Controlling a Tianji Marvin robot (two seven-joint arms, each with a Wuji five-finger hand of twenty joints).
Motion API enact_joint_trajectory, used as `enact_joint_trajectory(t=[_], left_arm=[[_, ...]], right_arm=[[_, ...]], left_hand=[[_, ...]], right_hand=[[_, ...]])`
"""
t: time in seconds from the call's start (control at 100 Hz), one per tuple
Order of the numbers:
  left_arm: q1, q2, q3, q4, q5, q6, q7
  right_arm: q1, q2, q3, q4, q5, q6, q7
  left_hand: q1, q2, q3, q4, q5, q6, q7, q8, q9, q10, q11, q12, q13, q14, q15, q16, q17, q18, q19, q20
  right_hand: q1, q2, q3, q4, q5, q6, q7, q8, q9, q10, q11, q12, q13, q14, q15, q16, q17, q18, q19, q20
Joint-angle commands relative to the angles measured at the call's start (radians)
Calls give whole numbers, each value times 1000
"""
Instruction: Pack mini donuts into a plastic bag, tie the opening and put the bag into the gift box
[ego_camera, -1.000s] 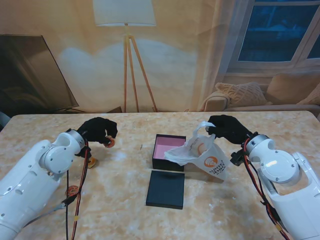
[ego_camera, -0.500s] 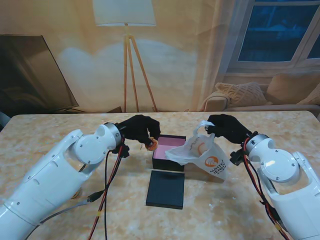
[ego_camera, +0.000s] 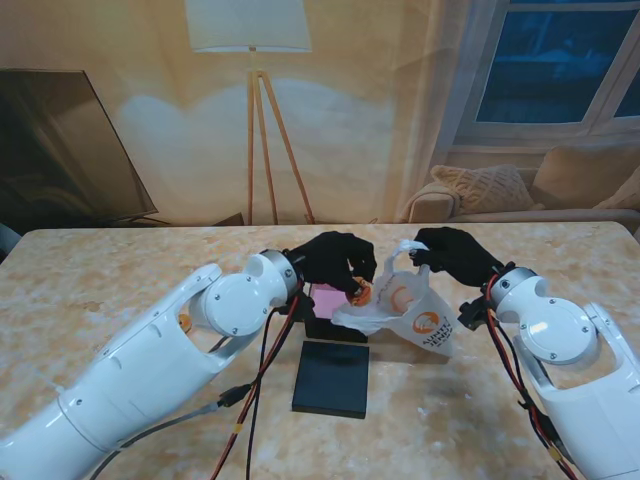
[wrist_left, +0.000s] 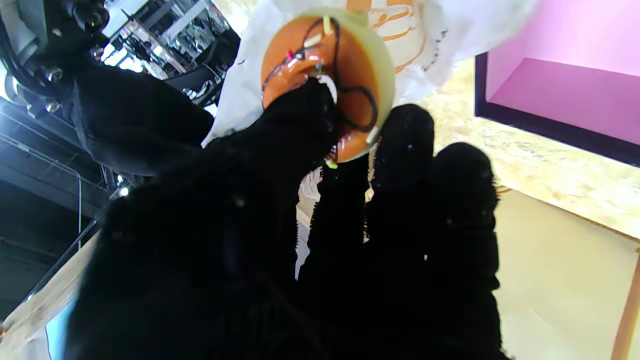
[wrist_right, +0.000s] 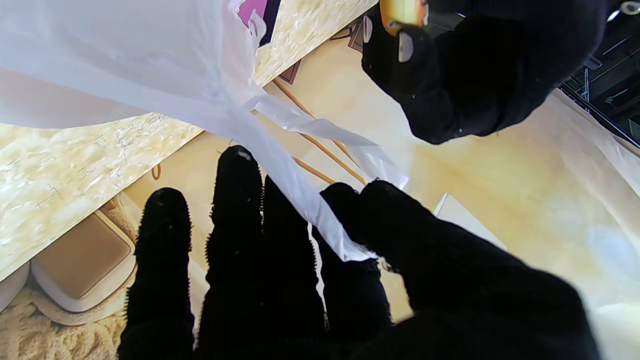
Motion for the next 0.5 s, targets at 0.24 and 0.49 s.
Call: enact_joint_trajectory(t=[0.24, 0.49], left_arm=[[47, -70, 42, -48, 10, 153, 133], [52, -101, 78, -33, 21, 236, 195]], right_arm=[[-15, -10, 0, -9, 2, -6, -2], [-23, -11, 6, -13, 3, -18, -10]], left_hand=[[56, 42, -30, 38, -43, 17, 49, 15, -21, 7, 37, 12, 3, 14, 34, 25, -11, -38, 22, 24], [60, 45, -38, 38, -49, 33, 51, 12, -24, 19, 44, 8, 2, 27, 43, 20, 5, -29, 37, 17]], right_hand=[[72, 71, 59, 71, -10, -112, 16, -6, -24, -9, -17, -21, -14, -5, -25, -17, -12, -16, -7, -4], [74, 71, 58, 69, -12, -112, 16, -6, -26, -9, -19, -25, -16, -4, -32, -22, -14, -16, -8, -8]])
